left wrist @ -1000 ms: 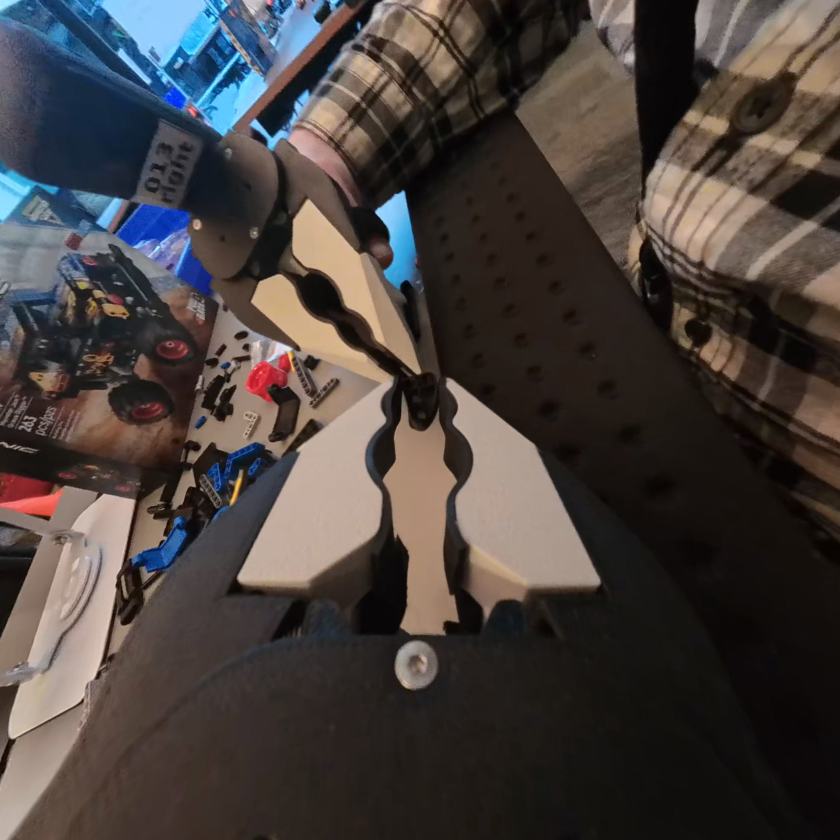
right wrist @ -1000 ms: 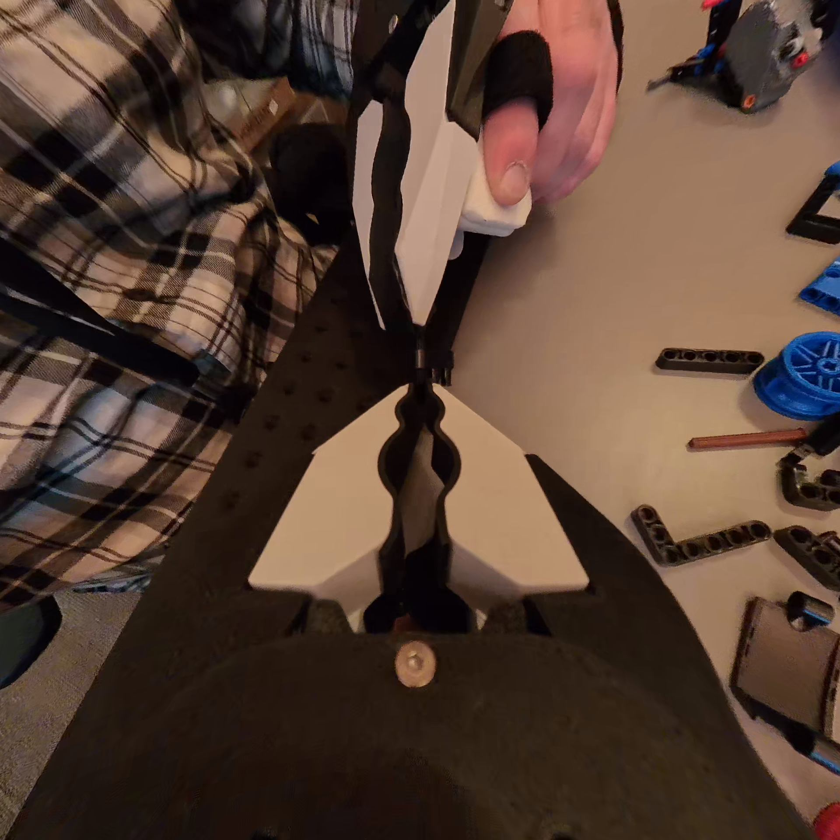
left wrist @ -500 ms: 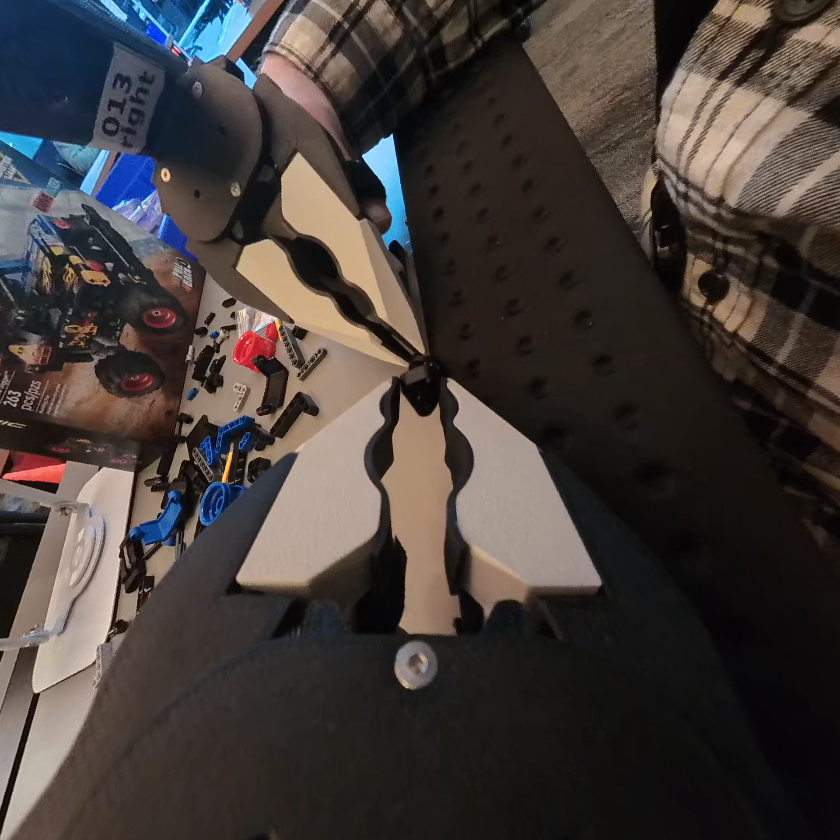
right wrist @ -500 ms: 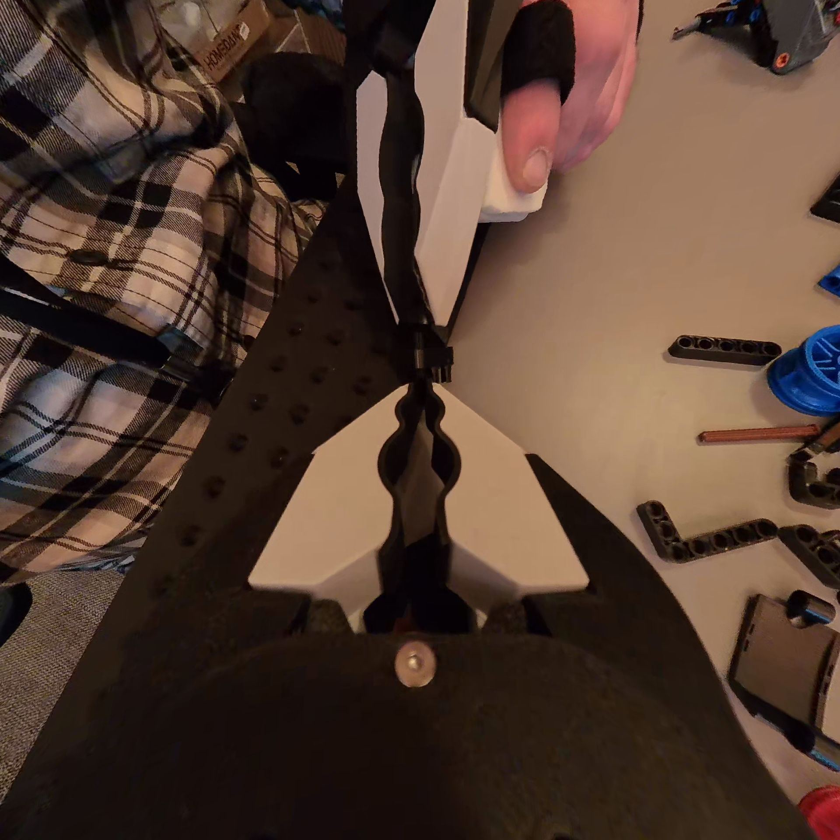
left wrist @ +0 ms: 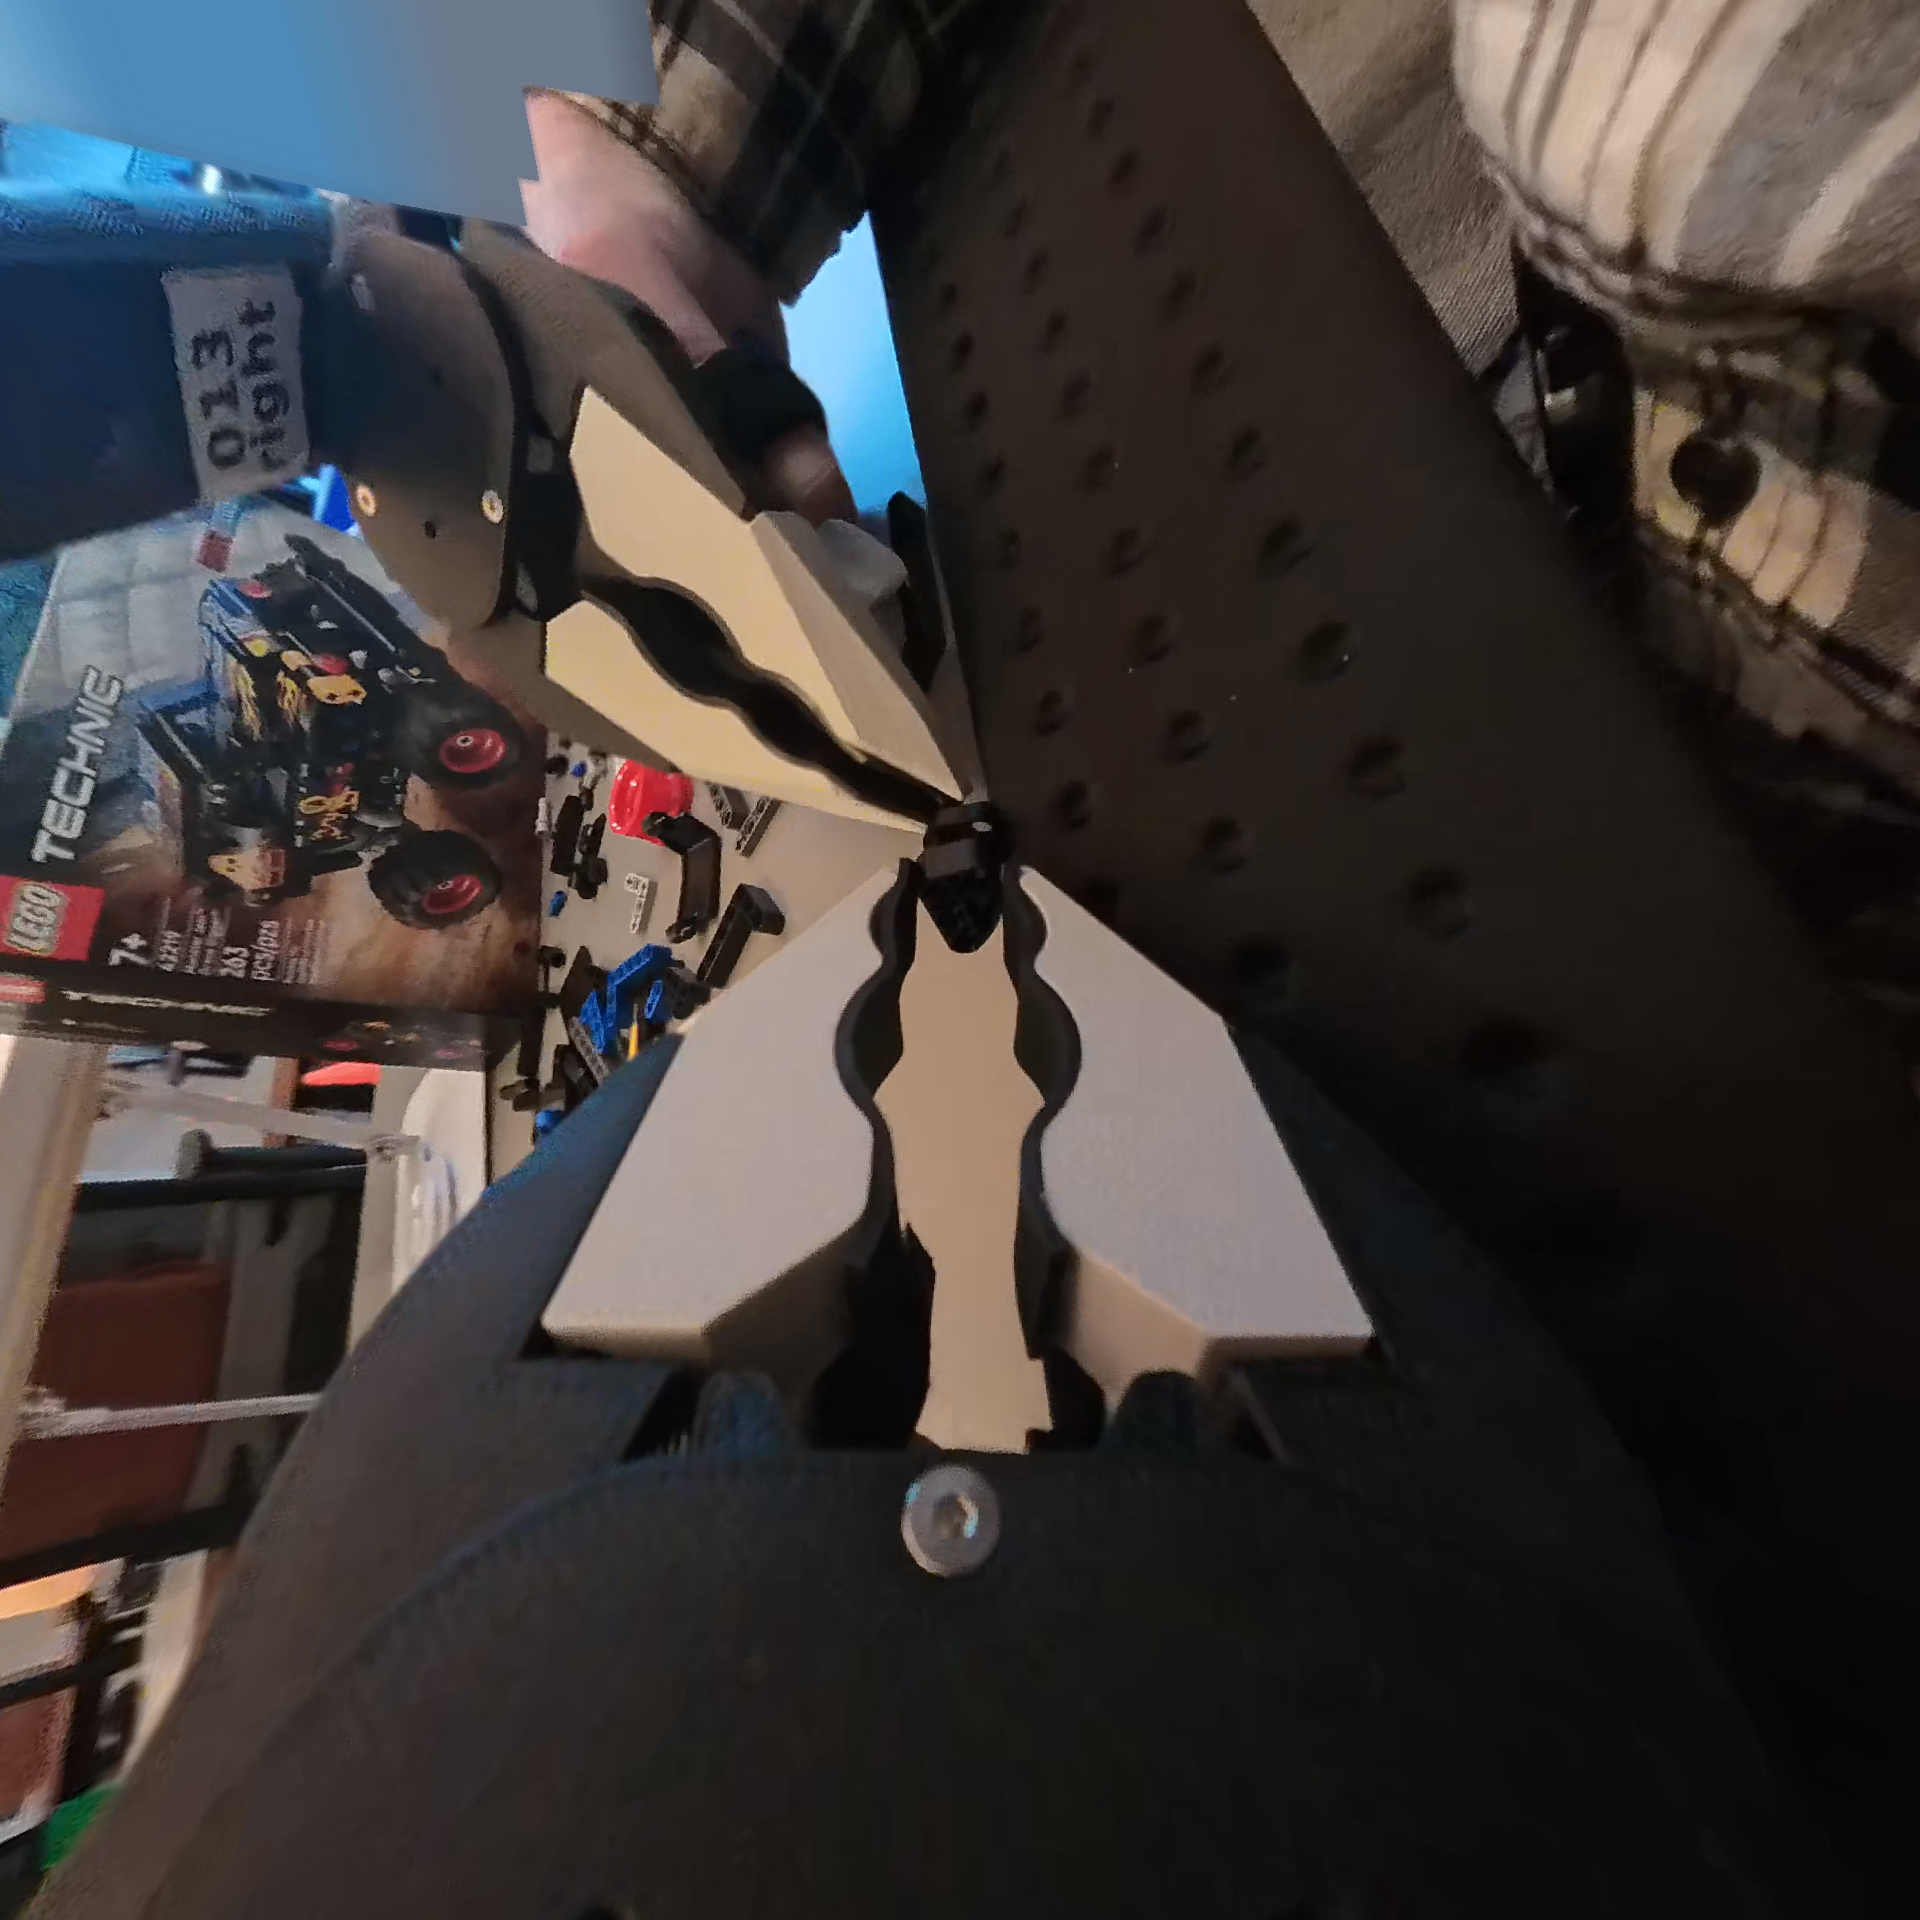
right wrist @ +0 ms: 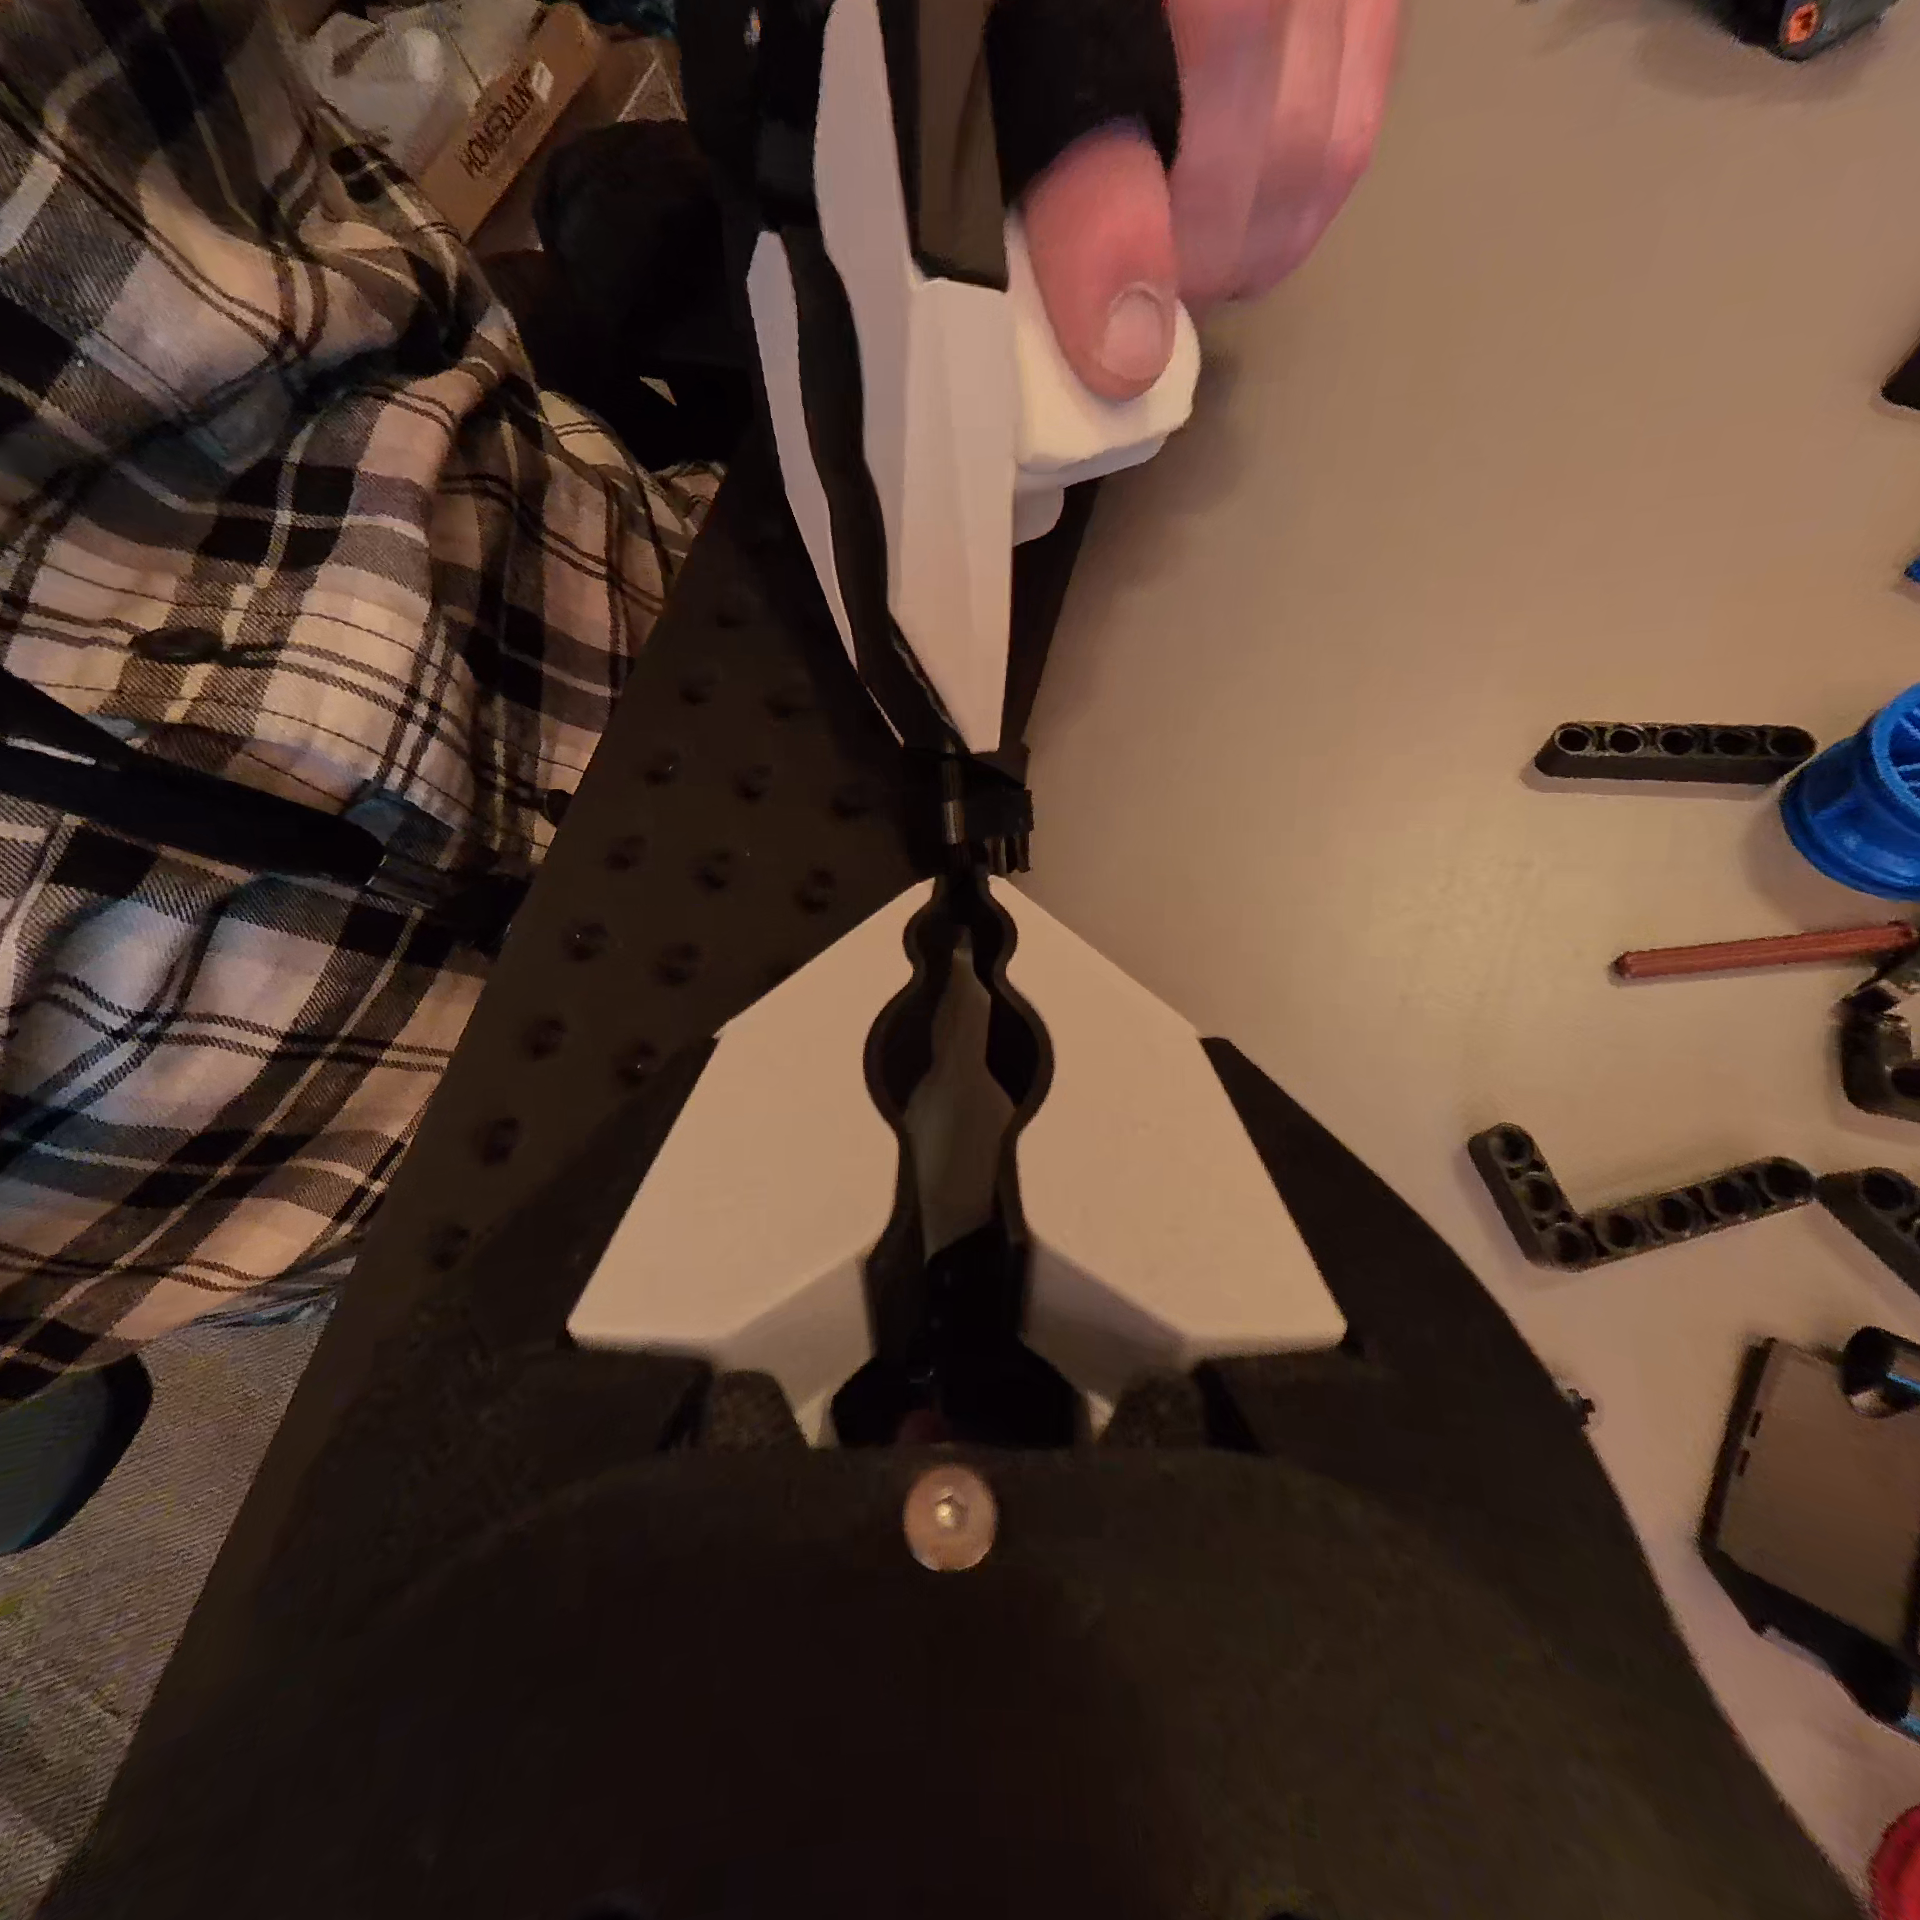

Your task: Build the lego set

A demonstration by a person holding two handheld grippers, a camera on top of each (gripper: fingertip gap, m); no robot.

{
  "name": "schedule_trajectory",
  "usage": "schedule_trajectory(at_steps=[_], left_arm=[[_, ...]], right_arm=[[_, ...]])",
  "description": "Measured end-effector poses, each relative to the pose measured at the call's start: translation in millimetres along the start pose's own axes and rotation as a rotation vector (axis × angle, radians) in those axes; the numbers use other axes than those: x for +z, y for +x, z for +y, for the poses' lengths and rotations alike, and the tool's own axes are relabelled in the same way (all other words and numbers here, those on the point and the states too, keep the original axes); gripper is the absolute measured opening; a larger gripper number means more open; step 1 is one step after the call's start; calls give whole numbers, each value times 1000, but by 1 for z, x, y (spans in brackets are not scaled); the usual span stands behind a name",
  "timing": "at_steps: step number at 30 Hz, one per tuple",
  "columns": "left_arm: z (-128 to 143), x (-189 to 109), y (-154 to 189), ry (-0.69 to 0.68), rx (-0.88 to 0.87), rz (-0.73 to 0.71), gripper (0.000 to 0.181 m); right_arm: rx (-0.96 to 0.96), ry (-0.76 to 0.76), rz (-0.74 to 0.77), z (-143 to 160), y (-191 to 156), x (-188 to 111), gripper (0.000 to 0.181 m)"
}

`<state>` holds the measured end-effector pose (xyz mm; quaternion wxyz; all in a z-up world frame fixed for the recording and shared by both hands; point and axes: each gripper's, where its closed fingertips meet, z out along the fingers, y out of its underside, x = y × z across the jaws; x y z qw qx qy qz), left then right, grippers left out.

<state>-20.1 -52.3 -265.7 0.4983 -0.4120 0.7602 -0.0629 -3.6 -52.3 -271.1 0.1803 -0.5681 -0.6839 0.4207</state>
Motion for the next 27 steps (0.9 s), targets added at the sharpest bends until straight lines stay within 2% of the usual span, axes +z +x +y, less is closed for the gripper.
schedule_trajectory(at_steps=[10,18,27], left_arm=[[5,2,-4,-154,180,-92,14],[9,0,-2,-227,234,-45,14],[11,1,-1,-245,281,-2,14]], right_arm=[[80,-31,10,2,4,2,0],[120,-63,38,1,6,4,0],[185,-94,16,2,8,6,0]])
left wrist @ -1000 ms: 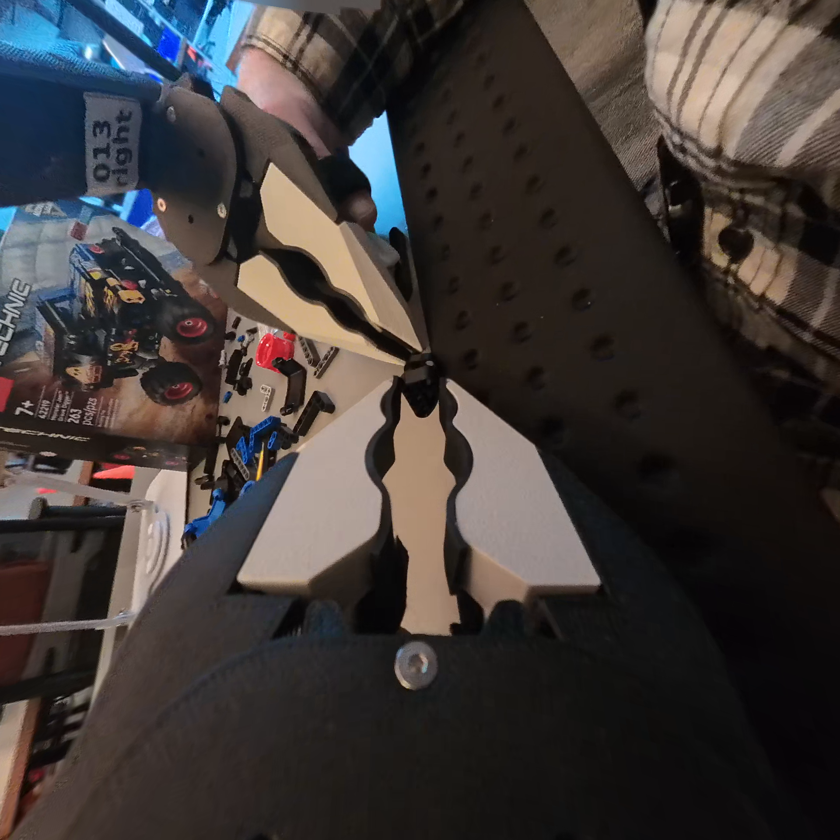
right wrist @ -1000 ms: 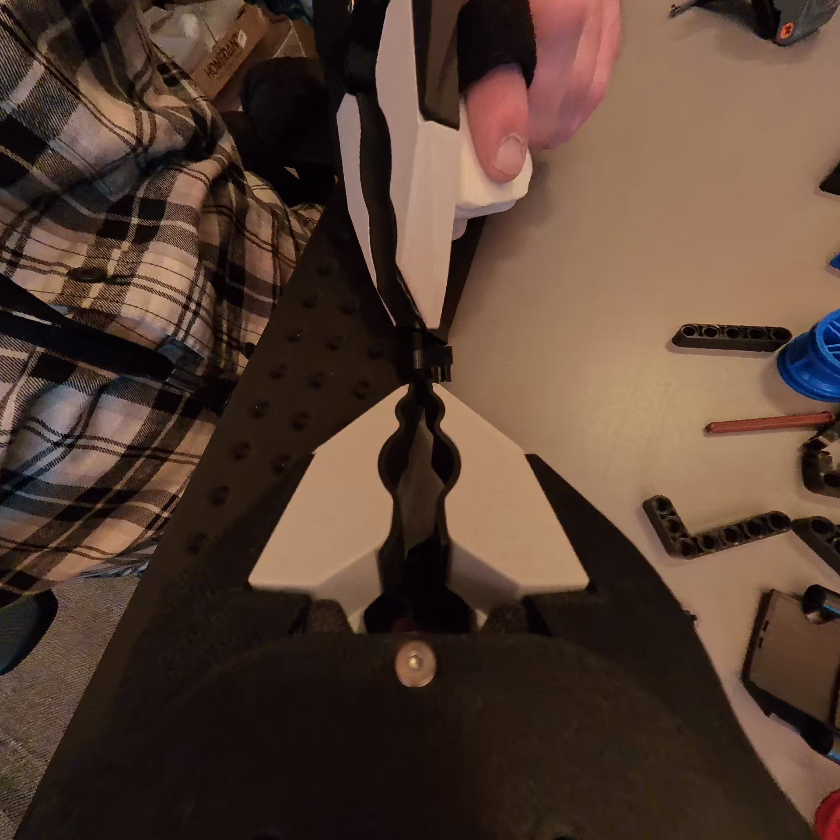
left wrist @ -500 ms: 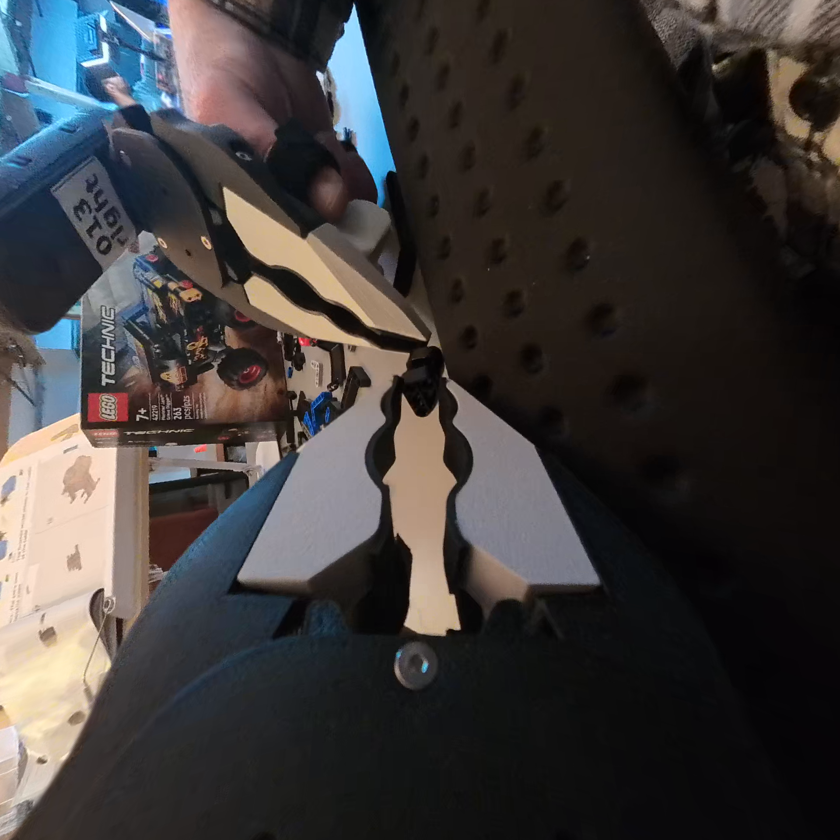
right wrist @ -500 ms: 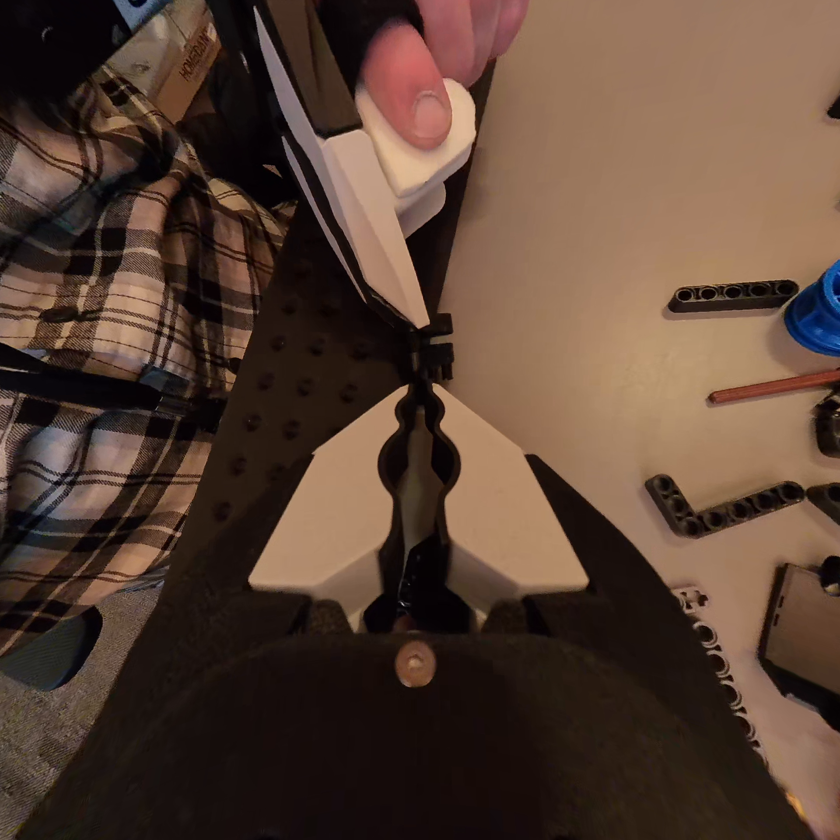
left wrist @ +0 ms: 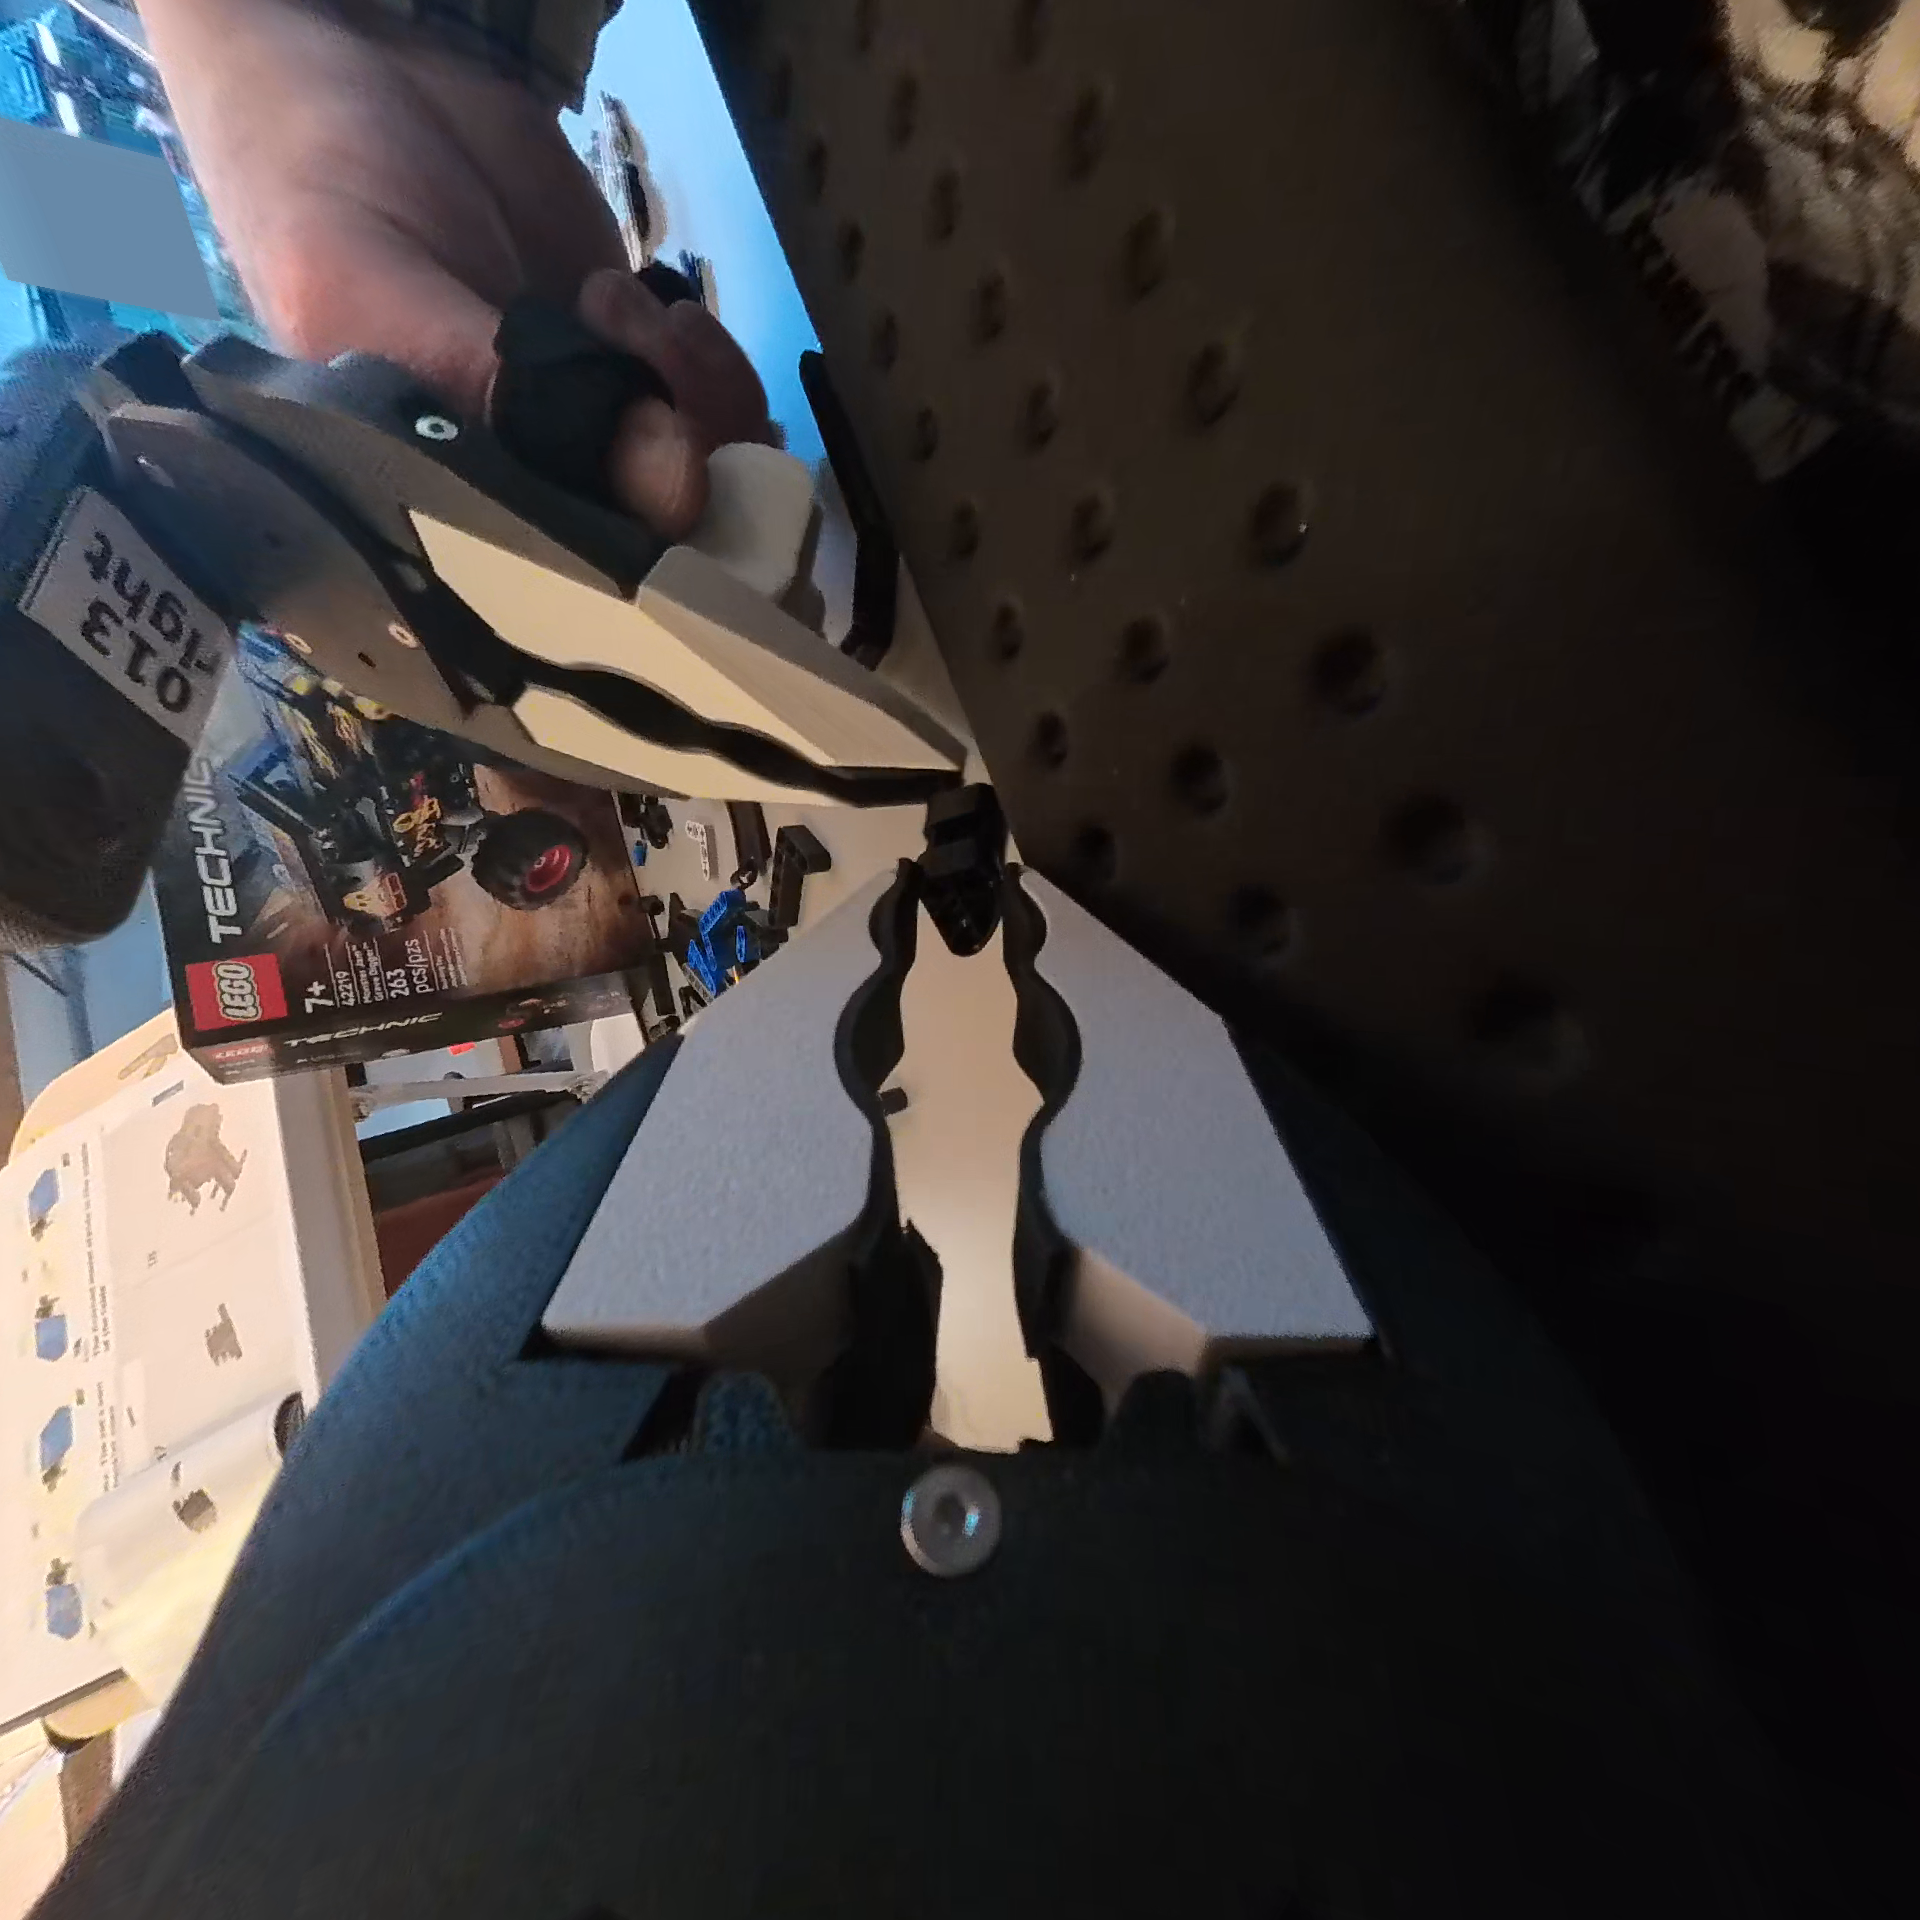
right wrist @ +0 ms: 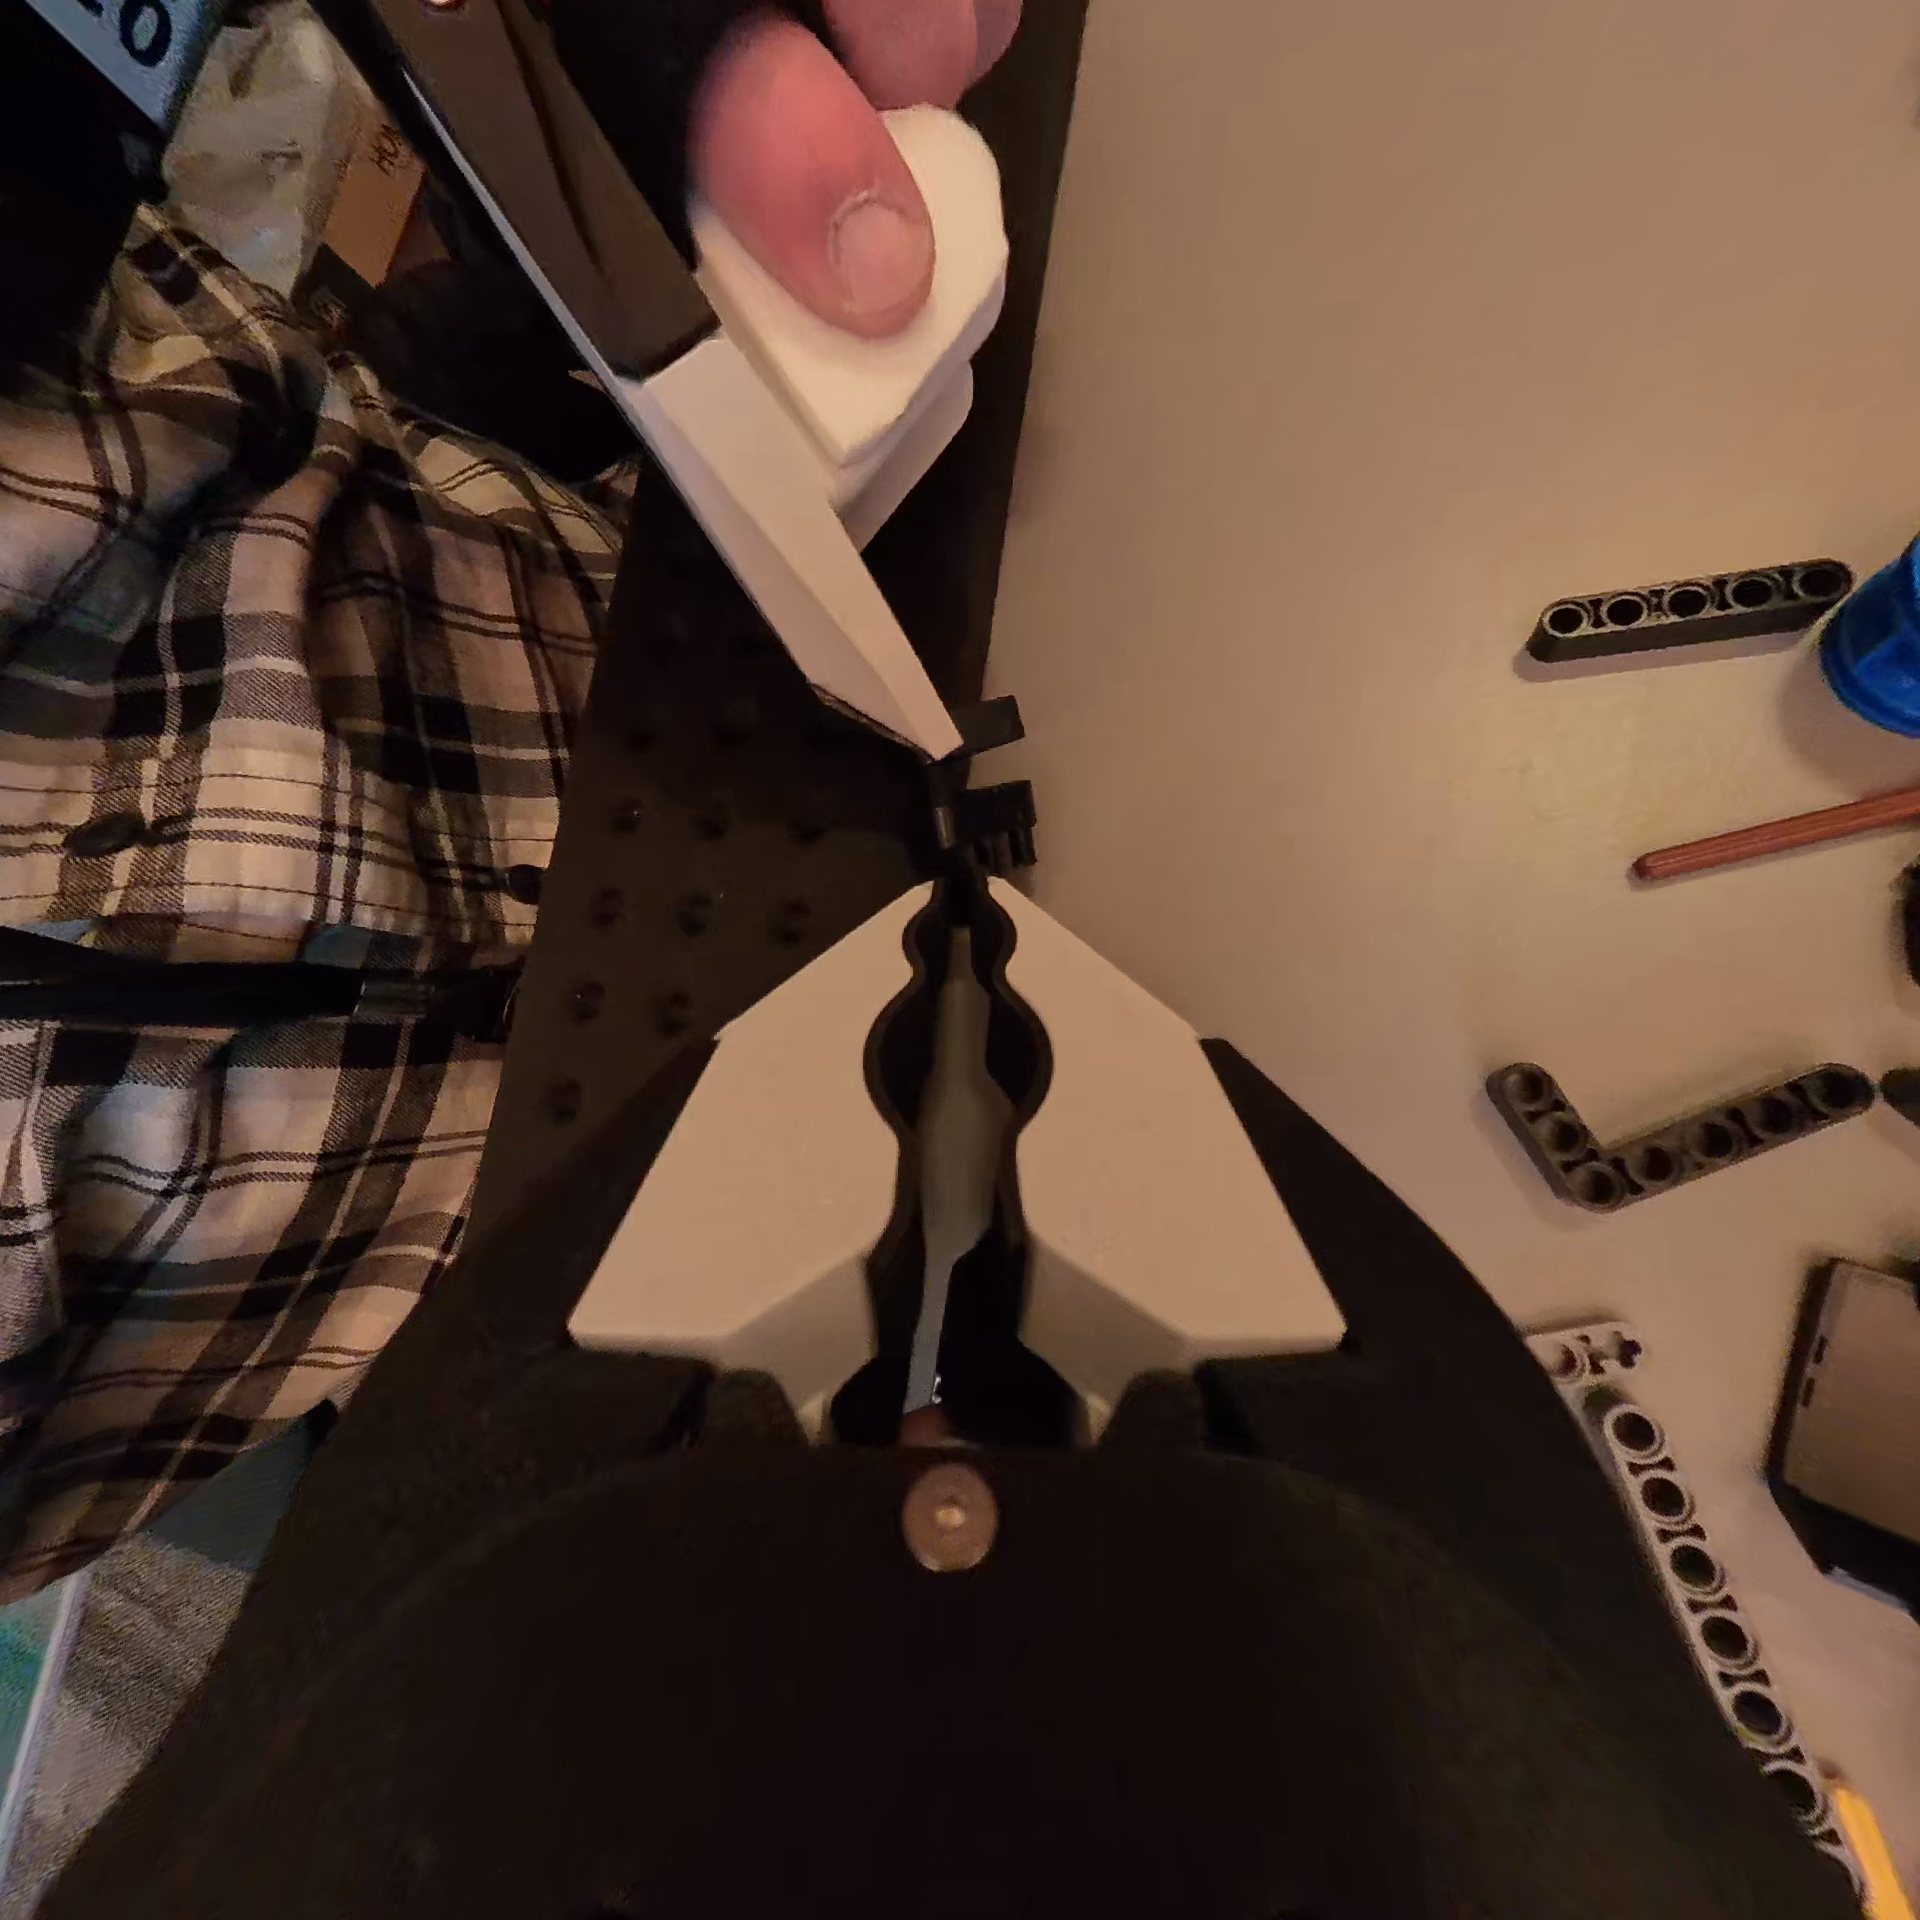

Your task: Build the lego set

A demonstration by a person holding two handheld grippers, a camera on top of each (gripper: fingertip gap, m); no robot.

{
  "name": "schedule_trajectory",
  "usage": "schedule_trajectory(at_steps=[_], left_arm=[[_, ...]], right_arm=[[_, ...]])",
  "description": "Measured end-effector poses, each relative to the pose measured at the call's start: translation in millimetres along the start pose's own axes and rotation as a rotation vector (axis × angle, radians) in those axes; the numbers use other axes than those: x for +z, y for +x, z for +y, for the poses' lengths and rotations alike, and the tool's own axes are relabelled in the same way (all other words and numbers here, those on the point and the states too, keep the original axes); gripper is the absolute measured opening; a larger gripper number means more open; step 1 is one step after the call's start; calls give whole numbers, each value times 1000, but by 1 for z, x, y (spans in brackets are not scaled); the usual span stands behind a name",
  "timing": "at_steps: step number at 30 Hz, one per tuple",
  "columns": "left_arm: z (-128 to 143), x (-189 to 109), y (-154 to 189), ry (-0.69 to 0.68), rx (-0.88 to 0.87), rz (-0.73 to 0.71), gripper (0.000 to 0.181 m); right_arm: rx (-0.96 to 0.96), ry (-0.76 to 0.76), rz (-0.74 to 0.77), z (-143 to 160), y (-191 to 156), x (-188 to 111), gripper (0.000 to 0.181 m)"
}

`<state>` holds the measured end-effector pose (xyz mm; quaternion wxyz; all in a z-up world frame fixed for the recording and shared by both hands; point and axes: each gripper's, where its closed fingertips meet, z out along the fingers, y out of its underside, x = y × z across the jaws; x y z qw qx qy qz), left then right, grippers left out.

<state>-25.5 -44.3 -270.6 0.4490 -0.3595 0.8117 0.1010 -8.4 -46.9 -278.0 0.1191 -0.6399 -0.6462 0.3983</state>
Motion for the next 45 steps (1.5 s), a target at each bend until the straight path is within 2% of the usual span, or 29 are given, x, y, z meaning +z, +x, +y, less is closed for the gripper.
schedule_trajectory(at_steps=[11,25,36,45], left_arm=[[5,3,1,-39,42,39,14],[9,8,1,-4,52,78,14],[8,10,1,16,23,66,13],[9,11,1,30,-19,46,14]], right_arm=[[13,-21,8,0,4,1,0],[29,-1,34,3,13,6,1],[-75,24,102,-1,14,6,11],[-149,43,167,-4,19,6,8]])
